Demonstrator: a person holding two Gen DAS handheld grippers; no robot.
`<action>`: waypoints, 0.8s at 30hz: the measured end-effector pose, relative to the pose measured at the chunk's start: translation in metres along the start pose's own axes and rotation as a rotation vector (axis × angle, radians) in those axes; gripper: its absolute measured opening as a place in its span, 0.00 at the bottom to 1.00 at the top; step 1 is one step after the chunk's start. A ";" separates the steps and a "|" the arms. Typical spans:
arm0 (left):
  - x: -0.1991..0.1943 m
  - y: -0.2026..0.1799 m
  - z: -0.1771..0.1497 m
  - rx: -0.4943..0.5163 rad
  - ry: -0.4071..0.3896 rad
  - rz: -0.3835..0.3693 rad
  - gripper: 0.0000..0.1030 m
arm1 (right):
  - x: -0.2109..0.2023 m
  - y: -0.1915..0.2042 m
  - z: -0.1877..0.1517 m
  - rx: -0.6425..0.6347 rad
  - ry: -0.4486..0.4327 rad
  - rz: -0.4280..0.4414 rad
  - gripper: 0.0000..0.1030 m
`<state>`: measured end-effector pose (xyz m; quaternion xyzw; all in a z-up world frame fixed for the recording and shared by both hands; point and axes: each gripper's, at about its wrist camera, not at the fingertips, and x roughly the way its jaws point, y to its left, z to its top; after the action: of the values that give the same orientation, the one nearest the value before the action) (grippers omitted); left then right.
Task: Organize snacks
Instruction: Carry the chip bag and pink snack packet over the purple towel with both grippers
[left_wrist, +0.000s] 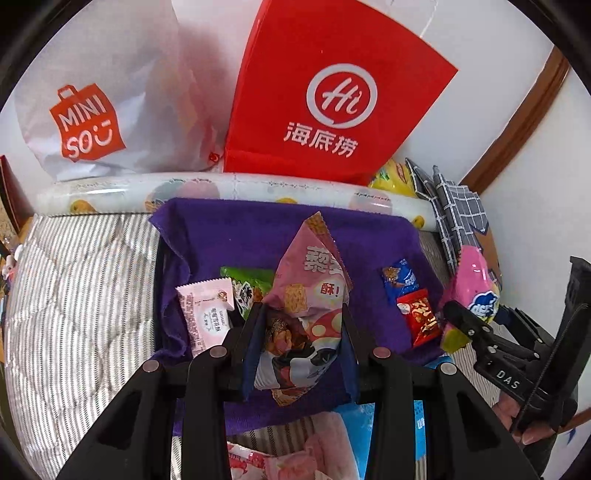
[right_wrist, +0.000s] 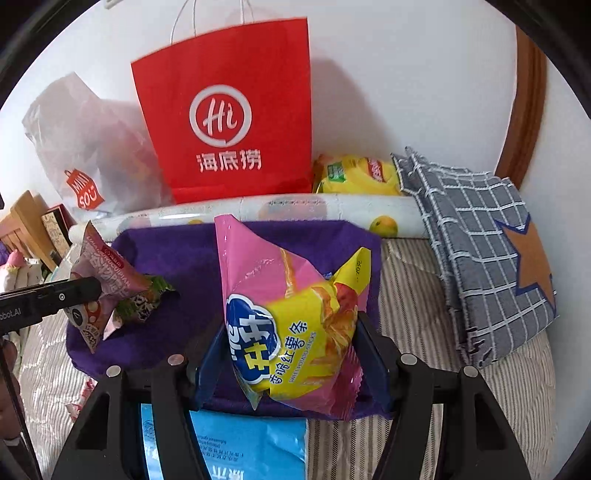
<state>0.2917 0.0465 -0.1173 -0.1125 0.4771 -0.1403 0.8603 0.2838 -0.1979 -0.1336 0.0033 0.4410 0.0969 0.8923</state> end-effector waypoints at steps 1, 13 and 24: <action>0.002 0.000 0.000 0.002 0.004 -0.001 0.36 | 0.004 0.000 0.000 0.002 0.009 0.001 0.61; 0.024 0.001 0.001 0.015 0.029 -0.001 0.36 | 0.030 0.001 0.002 -0.010 0.069 0.007 0.61; 0.035 0.004 -0.003 0.001 0.064 -0.011 0.37 | 0.036 0.001 0.004 -0.020 0.080 -0.001 0.63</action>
<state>0.3077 0.0375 -0.1476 -0.1101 0.5039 -0.1487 0.8437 0.3082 -0.1905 -0.1599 -0.0096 0.4752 0.1010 0.8740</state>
